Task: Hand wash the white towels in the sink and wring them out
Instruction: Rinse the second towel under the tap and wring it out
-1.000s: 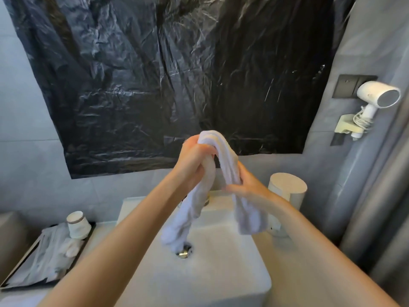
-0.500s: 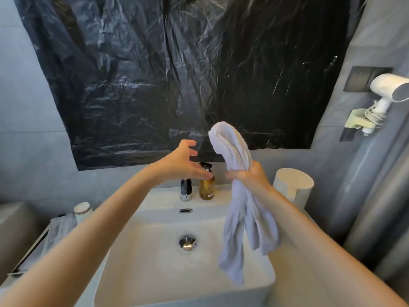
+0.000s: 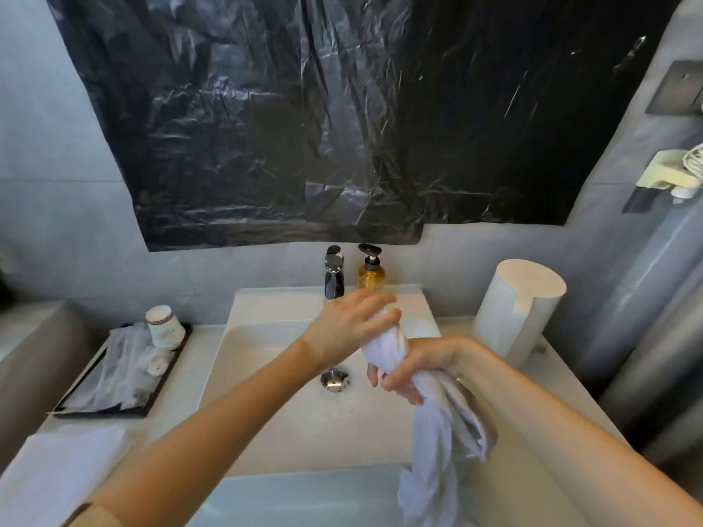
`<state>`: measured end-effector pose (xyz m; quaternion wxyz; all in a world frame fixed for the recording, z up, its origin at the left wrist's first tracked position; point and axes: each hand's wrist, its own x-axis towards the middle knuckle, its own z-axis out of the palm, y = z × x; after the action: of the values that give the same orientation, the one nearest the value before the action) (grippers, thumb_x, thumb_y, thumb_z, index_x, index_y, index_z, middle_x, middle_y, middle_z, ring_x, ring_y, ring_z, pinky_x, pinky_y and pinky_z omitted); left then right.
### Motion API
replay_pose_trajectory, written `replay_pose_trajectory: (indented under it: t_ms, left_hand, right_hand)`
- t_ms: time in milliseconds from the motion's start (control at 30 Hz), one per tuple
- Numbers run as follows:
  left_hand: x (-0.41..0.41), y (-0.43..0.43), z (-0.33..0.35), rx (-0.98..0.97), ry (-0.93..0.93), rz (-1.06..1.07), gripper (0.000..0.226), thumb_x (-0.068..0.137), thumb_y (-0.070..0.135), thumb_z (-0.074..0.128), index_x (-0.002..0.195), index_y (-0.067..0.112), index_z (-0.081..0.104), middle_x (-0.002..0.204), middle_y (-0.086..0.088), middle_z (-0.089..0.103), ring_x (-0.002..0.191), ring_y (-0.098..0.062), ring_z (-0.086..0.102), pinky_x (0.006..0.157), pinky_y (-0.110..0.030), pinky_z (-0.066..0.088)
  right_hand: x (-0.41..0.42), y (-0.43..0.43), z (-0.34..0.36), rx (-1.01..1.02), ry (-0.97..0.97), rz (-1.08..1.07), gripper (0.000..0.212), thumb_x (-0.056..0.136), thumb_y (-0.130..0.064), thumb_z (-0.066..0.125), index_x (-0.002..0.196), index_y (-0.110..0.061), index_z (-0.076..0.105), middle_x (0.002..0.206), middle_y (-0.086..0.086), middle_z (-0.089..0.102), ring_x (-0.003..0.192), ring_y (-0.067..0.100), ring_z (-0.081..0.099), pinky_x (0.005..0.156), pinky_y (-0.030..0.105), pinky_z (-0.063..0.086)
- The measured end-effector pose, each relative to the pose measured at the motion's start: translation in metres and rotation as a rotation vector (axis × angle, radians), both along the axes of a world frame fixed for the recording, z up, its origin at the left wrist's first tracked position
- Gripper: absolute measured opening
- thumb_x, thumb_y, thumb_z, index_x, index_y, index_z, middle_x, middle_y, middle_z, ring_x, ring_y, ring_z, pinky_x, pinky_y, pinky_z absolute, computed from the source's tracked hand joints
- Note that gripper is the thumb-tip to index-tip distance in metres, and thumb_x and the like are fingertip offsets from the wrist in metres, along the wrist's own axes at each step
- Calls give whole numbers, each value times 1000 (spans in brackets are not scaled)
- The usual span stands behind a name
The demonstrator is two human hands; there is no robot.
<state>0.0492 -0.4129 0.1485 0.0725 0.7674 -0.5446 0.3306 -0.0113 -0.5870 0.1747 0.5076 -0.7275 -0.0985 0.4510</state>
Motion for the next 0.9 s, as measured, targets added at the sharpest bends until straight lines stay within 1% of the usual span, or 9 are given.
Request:
replay_pose_trajectory:
  t_ms: [67, 133, 233, 333, 400, 500, 633, 800, 900]
  left_hand:
    - [5, 2, -8, 133, 166, 107, 52, 69, 10, 81, 111, 15, 51, 105, -9, 67, 84, -32, 66, 54, -35, 55]
    - [5, -2, -17, 314, 371, 309, 43, 80, 14, 71, 118, 15, 52, 106, -8, 65, 89, -32, 65, 66, -40, 55]
    - [5, -7, -31, 430, 609, 524, 39, 85, 21, 63, 122, 16, 51, 113, -6, 64, 102, -30, 60, 73, -32, 45]
    - [12, -8, -43, 427, 916, 573, 41, 85, 23, 64, 123, 17, 52, 119, -4, 61, 109, -28, 58, 80, -35, 45]
    - [16, -6, -50, 435, 1076, 582, 37, 82, 20, 65, 117, 16, 55, 111, -4, 62, 102, -28, 60, 79, -36, 49]
    - [14, -4, -56, 505, 1189, 570, 23, 77, 7, 63, 100, 11, 57, 83, -7, 59, 83, -31, 65, 60, -32, 47]
    - [10, -2, -67, 515, 1264, 572, 32, 81, 7, 63, 113, 6, 59, 97, -13, 63, 79, -28, 61, 54, -27, 44]
    - [5, 11, -71, 222, 1557, 491, 37, 81, 18, 71, 110, 17, 49, 98, -4, 58, 74, -13, 52, 54, -21, 42]
    - [-1, 23, -74, -81, 1448, 369, 66, 75, 22, 79, 127, 31, 40, 116, 1, 53, 95, -11, 56, 75, -23, 52]
  right_hand:
    - [12, 7, -7, -231, -101, 4, 19, 75, -23, 71, 79, -12, 57, 59, 1, 54, 57, 17, 51, 61, 27, 45]
    - [23, 13, -19, -561, -237, -2, 35, 62, -36, 77, 79, -12, 58, 75, 4, 59, 76, 26, 60, 73, 31, 48]
    - [23, 23, -38, -870, -536, -142, 27, 74, -29, 69, 92, -15, 55, 88, 3, 61, 81, 26, 60, 66, 29, 43]
    - [18, 30, -57, -1033, -833, -183, 29, 81, -23, 59, 109, -19, 55, 104, 4, 64, 94, 28, 61, 68, 30, 37]
    - [17, 31, -69, -1072, -949, -147, 32, 82, -19, 57, 114, -18, 52, 109, 6, 64, 99, 30, 61, 69, 31, 35]
    - [15, 32, -86, -1097, -1037, -92, 36, 84, -14, 53, 119, -15, 46, 108, 8, 66, 99, 32, 63, 69, 33, 35]
    - [14, 30, -104, -1083, -1147, -64, 49, 86, -13, 51, 132, -17, 35, 103, 7, 66, 92, 33, 64, 66, 32, 34]
    - [12, 16, -106, -962, -1103, -81, 44, 84, -18, 50, 126, -28, 42, 102, 6, 64, 91, 35, 60, 64, 34, 34]
    - [18, 10, -101, -788, -890, -230, 27, 77, -26, 60, 102, -29, 51, 94, -2, 65, 87, 28, 60, 63, 33, 39]
